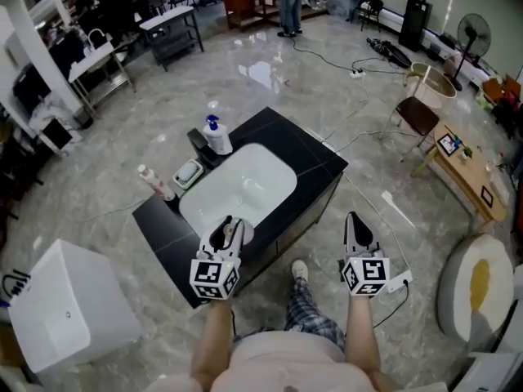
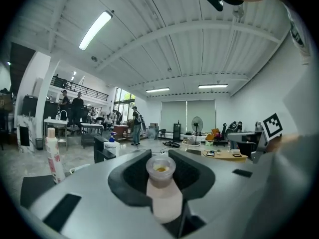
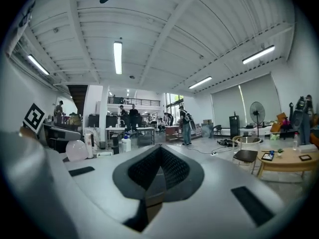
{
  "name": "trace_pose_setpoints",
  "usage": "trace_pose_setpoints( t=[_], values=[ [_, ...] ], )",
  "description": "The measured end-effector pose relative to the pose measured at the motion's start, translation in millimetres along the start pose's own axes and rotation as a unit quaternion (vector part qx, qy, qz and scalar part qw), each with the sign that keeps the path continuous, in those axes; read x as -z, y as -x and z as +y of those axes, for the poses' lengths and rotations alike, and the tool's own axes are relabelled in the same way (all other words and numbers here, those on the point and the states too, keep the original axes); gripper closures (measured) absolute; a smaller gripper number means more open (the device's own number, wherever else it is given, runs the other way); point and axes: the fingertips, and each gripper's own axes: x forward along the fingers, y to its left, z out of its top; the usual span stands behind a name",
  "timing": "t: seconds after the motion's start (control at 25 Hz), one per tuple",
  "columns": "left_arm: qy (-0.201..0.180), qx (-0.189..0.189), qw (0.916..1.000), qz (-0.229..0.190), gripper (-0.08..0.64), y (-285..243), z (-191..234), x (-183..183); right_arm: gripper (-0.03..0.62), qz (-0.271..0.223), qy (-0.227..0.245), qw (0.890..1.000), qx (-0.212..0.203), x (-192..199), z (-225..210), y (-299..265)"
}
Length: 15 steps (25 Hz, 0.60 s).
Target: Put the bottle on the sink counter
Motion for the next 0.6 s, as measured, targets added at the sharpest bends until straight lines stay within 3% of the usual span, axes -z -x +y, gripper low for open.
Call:
trace_pose_setpoints(
  t=[0.36,0.6],
  values=[
    [0.005,-0.075,0.9971,-0.014,0.437,-133,38,-34,0.577,0.003,0.012,0.995,-0.102,-26,-44,-183],
    [-0.002,-0.097,0.9949,-0.025,0.437,-197,56,-57,0.577,0.006,0.016,0.989,-0.144,-33,-54,-266]
  ],
)
